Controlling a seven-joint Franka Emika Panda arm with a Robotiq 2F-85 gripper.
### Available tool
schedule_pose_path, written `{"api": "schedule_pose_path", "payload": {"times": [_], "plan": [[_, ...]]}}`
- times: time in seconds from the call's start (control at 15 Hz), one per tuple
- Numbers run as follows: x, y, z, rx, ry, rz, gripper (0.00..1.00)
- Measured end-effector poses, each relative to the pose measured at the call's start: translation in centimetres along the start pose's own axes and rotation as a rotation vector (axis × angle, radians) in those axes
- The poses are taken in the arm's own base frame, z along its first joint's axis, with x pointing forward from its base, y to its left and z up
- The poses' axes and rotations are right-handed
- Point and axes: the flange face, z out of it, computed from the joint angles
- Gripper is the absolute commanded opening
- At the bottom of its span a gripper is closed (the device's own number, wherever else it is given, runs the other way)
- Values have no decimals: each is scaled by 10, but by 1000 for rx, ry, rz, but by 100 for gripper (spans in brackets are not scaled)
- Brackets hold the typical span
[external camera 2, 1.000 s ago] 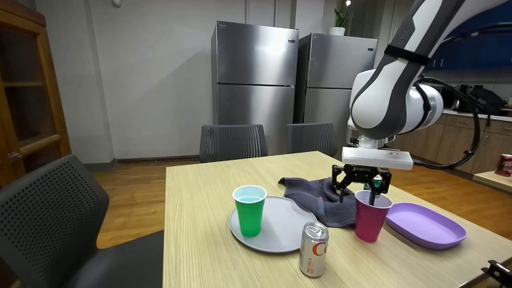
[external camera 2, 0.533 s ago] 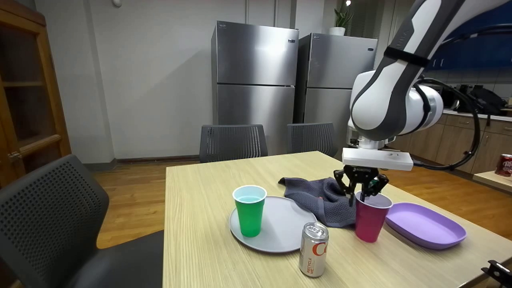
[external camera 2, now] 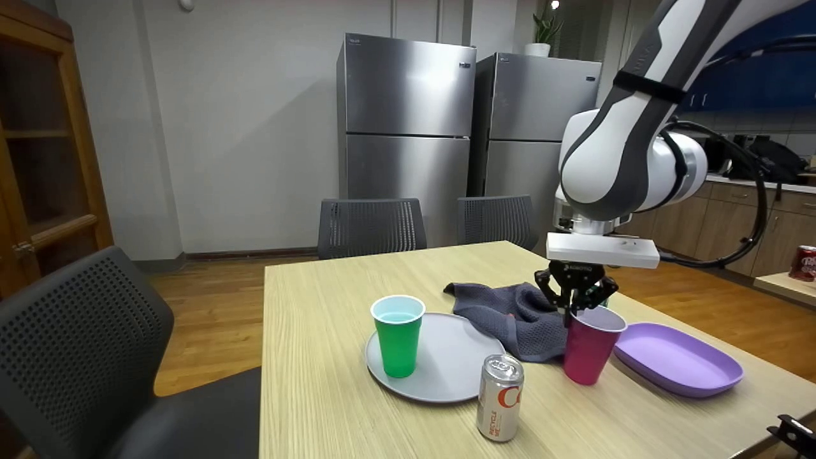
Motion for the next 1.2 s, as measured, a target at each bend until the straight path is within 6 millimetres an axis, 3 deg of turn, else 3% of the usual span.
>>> {"api": "schedule_pose_path", "payload": {"times": [0.27, 0.67, 1.2], "plan": [[0, -2, -9, -5, -9, -12, 1], [13, -15, -46, 14, 21, -32, 1], [19, -66, -78, 34, 43, -110, 1]]}}
